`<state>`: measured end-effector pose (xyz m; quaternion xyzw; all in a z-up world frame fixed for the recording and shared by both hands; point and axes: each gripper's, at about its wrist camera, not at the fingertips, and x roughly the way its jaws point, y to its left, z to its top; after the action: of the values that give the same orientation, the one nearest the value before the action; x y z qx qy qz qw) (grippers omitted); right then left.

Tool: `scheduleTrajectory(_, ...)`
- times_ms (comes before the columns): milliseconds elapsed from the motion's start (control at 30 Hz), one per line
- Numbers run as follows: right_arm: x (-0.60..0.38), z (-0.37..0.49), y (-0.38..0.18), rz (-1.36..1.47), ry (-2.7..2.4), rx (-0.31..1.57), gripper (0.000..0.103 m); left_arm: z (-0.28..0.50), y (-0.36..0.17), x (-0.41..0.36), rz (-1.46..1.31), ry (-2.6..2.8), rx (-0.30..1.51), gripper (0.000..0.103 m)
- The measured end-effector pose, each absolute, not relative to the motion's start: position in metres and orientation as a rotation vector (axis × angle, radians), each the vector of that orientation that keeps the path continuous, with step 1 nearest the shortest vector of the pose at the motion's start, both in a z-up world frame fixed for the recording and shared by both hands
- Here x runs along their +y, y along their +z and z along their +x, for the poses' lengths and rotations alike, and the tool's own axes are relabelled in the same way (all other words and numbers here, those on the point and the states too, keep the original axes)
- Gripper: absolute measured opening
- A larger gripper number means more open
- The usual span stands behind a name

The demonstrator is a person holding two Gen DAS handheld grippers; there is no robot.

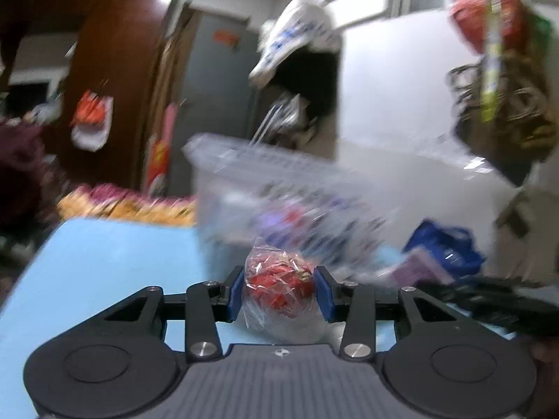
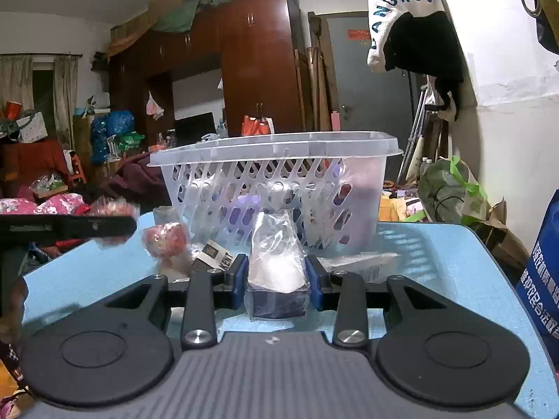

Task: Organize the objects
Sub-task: 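Grasp the red wrapped ball with the left tool while the right tool grasps a foil-wrapped pack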

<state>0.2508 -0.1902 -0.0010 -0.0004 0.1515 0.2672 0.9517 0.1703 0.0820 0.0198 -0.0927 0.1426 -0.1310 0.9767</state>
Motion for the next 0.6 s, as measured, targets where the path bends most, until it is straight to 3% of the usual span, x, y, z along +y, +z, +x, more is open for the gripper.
scheduleTrajectory(600,-0.195,0.24,0.0,0.023,0.501,0.209,0.038,0.165,0.031,0.035,-0.135,-0.283,0.114,0.046)
